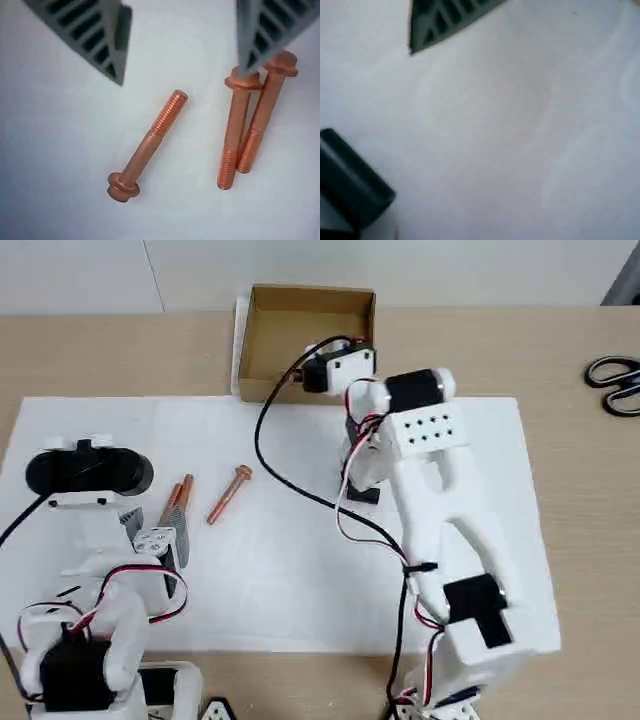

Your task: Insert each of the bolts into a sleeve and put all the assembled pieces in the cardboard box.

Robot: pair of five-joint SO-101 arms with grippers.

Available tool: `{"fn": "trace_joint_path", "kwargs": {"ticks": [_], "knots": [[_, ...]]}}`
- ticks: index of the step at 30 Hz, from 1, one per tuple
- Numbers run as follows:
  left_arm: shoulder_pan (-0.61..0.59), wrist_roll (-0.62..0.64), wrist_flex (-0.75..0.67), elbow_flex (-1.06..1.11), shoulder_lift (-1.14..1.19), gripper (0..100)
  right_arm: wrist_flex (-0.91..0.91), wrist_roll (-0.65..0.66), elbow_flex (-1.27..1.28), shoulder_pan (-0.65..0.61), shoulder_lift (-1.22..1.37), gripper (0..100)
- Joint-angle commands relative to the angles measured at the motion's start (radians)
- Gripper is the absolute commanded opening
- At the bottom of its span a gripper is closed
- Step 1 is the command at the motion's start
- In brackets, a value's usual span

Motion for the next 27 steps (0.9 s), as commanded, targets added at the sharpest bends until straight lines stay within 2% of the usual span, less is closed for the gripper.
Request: {"fn": "trace_joint_path", "kwargs": {"ticks": [1, 14, 27], "knots": [[-0.005, 0.031, 0.0, -0.045, 0.002, 14, -0.021, 0.038, -0.048, -0.015, 0.025, 12.1], [-0.005, 0.034, 0.0, -0.045, 0.002, 14, -0.067, 0.279, -0.051, -0.01, 0.228, 12.2], [-0.005, 0.034, -0.002, -0.042, 0.002, 14, -0.107, 0.385, -0.066, -0.007, 0.249, 12.2]]}}
